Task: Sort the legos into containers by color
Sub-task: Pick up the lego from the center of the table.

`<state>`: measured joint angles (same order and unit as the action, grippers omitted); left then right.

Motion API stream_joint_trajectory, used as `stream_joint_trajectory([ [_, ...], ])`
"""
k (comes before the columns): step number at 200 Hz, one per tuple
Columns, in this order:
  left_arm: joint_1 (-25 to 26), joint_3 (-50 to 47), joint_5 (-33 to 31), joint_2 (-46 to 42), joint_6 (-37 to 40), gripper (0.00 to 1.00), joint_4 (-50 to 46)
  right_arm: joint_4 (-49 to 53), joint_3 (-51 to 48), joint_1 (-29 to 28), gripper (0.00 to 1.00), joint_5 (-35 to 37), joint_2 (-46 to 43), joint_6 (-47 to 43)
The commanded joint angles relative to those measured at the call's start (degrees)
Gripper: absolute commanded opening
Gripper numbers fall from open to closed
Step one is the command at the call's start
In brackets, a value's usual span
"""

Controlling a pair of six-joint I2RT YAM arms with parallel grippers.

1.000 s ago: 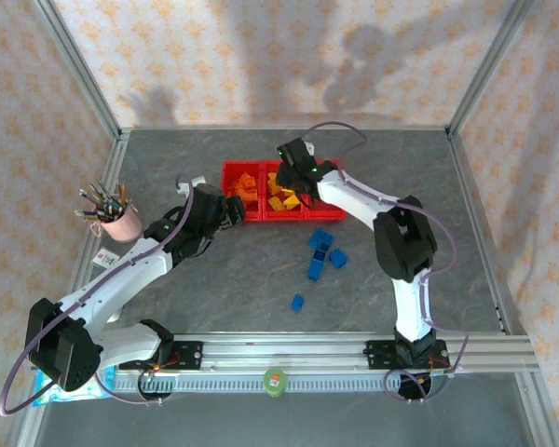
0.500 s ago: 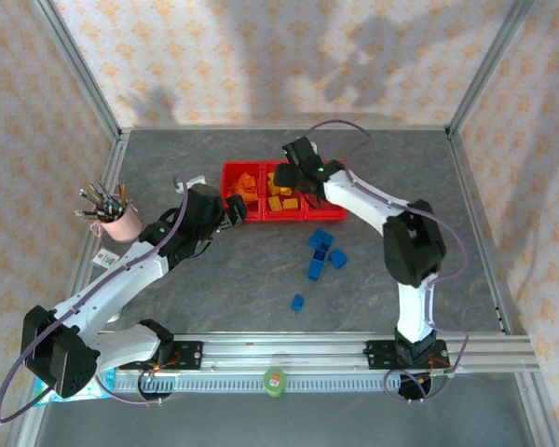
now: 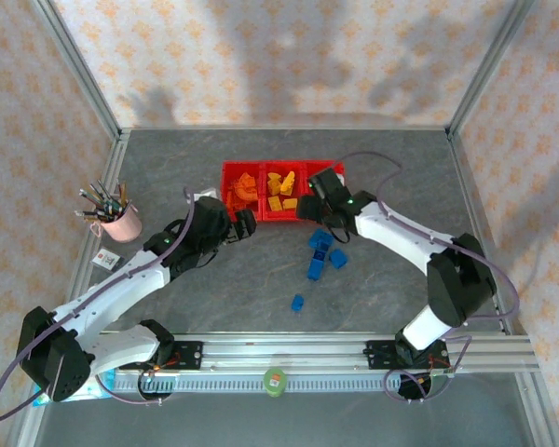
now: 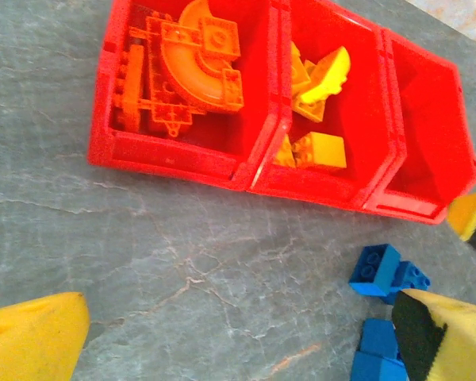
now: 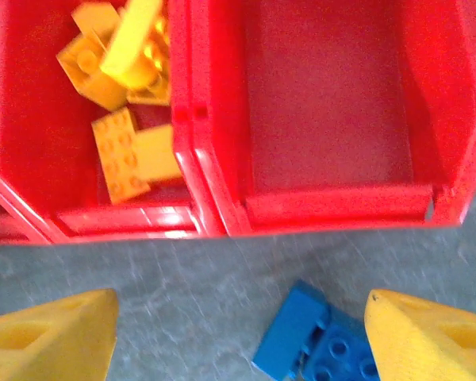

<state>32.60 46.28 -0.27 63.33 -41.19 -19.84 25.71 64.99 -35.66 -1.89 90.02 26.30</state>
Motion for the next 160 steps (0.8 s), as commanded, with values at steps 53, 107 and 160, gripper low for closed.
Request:
stream_joint_trajectory([
  [53,4.7,-3.9,-2.4,-0.3,-5.3,0.99,4.8,3.3,-10.6,-4.5,0.85,2.4,-6.9,6.5],
  [107,5.3,-3.7,-2.5,0.8,-6.0,0.99,5.2,2.8,-11.1,-5.6,0.81,2.6,-5.8,7.4],
  [160,5.5,-4.1,-3.0,0.4,-6.6,0.99,4.9,4.9,-10.8,-8.2,0.69,4.7,-3.1,11.7],
])
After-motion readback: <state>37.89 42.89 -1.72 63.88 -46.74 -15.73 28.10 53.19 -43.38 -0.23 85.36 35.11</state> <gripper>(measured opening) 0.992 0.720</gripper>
